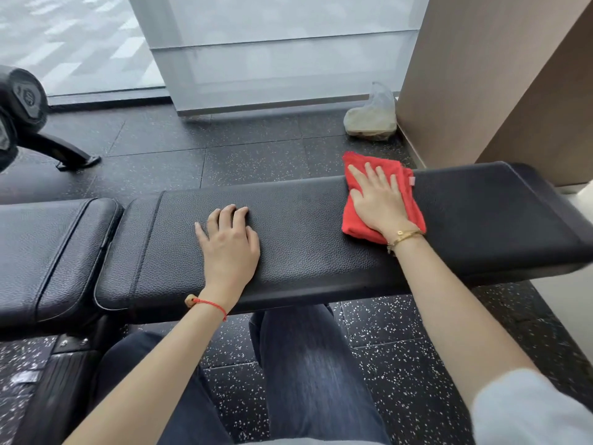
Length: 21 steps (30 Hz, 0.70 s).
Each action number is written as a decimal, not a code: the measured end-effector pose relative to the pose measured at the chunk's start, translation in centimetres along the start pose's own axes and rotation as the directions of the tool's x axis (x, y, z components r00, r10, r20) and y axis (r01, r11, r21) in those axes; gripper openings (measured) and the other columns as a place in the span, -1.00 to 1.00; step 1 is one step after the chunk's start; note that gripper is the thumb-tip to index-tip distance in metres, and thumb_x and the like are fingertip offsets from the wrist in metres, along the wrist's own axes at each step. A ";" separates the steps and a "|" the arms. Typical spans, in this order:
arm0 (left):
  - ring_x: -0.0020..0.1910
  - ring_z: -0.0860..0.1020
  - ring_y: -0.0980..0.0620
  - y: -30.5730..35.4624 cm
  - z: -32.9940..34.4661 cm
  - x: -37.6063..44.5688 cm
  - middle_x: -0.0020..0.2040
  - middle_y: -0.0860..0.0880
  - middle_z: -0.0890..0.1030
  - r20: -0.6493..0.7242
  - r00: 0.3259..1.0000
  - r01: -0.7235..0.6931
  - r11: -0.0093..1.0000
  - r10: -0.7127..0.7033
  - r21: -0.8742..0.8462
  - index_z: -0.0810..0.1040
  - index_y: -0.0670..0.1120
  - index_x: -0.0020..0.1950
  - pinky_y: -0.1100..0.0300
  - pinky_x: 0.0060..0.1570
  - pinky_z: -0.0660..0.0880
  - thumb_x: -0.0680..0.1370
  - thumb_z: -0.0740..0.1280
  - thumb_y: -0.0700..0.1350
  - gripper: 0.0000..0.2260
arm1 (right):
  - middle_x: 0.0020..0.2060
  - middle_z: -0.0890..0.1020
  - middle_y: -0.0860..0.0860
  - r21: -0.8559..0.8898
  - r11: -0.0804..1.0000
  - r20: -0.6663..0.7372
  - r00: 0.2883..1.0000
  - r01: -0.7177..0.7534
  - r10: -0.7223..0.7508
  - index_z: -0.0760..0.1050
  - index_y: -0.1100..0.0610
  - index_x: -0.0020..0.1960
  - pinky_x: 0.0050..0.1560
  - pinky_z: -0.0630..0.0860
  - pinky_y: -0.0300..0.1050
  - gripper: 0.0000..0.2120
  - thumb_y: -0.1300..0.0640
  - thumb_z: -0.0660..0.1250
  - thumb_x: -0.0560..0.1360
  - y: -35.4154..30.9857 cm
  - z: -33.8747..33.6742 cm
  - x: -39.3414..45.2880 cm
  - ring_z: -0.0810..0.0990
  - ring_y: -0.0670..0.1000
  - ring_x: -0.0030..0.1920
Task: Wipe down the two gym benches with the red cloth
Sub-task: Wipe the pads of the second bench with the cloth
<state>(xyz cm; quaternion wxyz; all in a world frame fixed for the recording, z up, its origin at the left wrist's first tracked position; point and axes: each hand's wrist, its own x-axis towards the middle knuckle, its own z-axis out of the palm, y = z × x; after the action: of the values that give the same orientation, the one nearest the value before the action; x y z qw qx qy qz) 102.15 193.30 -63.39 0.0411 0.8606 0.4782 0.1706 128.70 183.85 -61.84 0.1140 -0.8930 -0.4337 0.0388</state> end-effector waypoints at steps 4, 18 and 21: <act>0.45 0.29 -0.15 0.0 -0.1 0.0 0.43 -0.08 0.42 -0.003 1.000 0.009 1.000 -0.009 -0.007 0.42 -0.08 0.41 -0.30 0.45 0.11 0.59 0.19 -0.09 -0.62 | 0.58 0.05 0.03 0.015 0.980 0.028 0.980 0.198 -0.198 0.03 -0.12 0.57 0.55 -0.16 0.09 -0.46 -0.02 0.04 0.61 -7.4 1.6 -0.5 0.00 0.07 0.57; 0.49 0.27 -0.11 -0.3 -0.1 0.0 0.47 -0.05 0.41 -0.007 1.000 0.014 0.998 -0.014 -0.056 0.43 -0.07 0.42 -0.24 0.49 0.07 0.58 0.20 -0.07 -0.61 | 0.56 0.14 0.06 0.458 0.835 -0.020 0.943 0.304 -0.332 0.13 0.01 0.56 0.57 -0.12 -0.02 -0.48 -0.02 0.12 0.64 -10.4 1.1 -5.0 0.01 0.00 0.58; 0.48 0.28 -0.11 -0.3 0.0 0.0 0.46 -0.05 0.41 -0.013 1.000 0.011 0.998 -0.012 -0.066 0.43 -0.07 0.41 -0.24 0.49 0.07 0.58 0.21 -0.07 -0.61 | 0.55 0.19 0.07 0.323 0.903 -0.185 0.954 0.284 -0.234 0.18 0.11 0.54 0.57 -0.10 -0.02 -0.45 0.01 0.20 0.60 -8.9 0.7 -5.6 0.05 0.02 0.57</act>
<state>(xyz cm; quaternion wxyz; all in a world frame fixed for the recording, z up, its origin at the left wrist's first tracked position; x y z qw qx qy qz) 101.89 193.41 -63.43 0.0674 0.8547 0.4776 0.1919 118.34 184.88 -60.54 0.3040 -0.7937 -0.5258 0.0352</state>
